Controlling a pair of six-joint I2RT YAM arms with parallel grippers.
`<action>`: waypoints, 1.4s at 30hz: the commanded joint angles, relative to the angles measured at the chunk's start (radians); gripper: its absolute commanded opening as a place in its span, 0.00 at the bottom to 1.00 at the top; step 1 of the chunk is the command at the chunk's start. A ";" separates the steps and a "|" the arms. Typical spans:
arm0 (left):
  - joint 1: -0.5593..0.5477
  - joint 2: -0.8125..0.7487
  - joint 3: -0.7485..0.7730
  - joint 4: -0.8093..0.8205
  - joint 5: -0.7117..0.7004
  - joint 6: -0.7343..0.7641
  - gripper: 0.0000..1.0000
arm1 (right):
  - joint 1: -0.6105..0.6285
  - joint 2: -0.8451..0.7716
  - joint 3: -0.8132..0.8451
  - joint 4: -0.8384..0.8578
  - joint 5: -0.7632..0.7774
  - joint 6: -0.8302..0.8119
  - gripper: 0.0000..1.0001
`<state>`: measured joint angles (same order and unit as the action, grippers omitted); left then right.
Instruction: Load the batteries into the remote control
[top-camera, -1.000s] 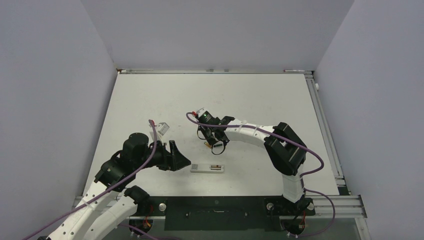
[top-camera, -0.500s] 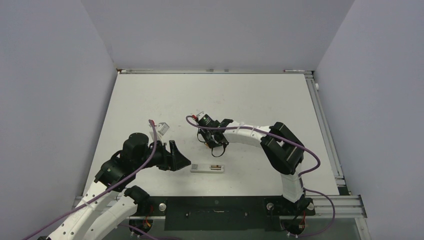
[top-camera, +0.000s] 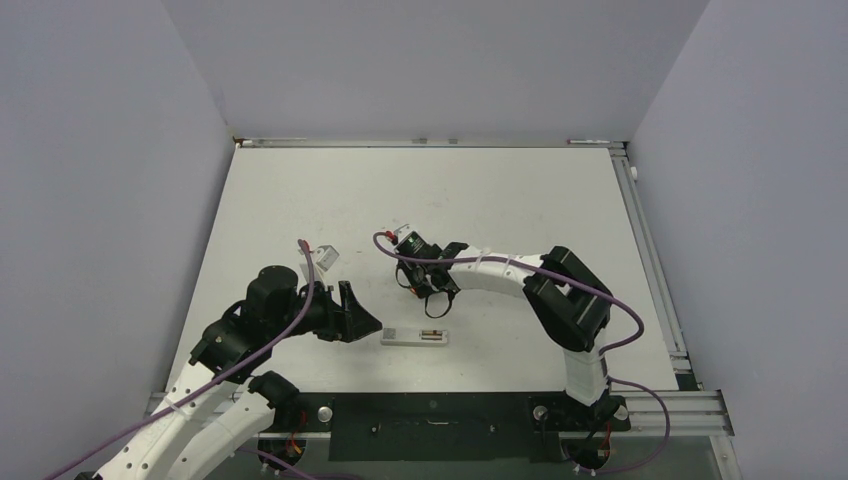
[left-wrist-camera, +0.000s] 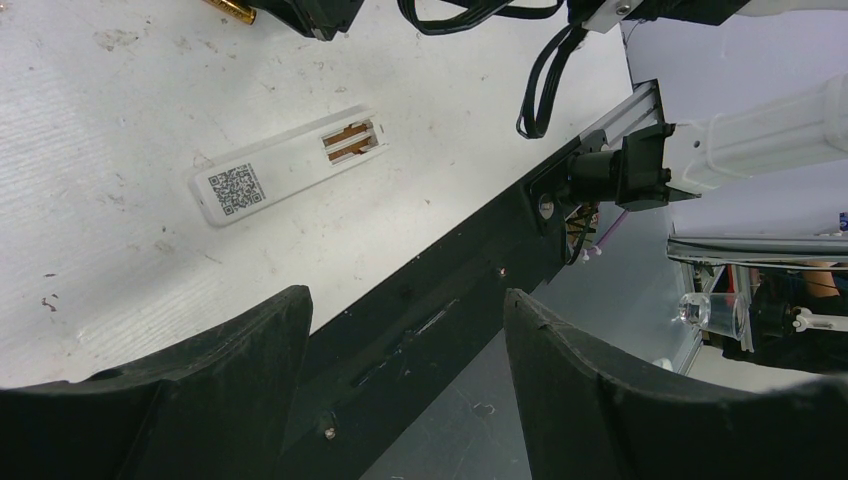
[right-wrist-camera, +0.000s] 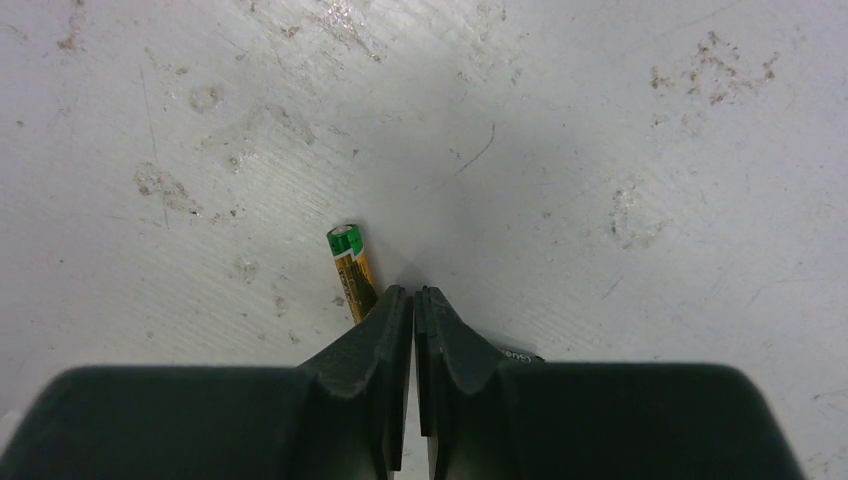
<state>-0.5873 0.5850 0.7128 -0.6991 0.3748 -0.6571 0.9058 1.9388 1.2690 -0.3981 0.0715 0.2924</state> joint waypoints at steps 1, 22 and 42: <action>0.004 -0.001 0.004 0.040 0.013 0.013 0.67 | 0.023 -0.026 -0.049 -0.028 -0.016 0.042 0.09; 0.004 -0.005 0.004 0.039 0.016 0.013 0.67 | 0.063 -0.053 -0.090 0.039 -0.052 0.140 0.09; 0.004 -0.001 0.003 0.040 0.021 0.013 0.67 | 0.081 -0.014 -0.073 0.108 -0.059 0.217 0.09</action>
<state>-0.5873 0.5846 0.7124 -0.6991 0.3752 -0.6571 0.9764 1.8946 1.1881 -0.3099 0.0254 0.4751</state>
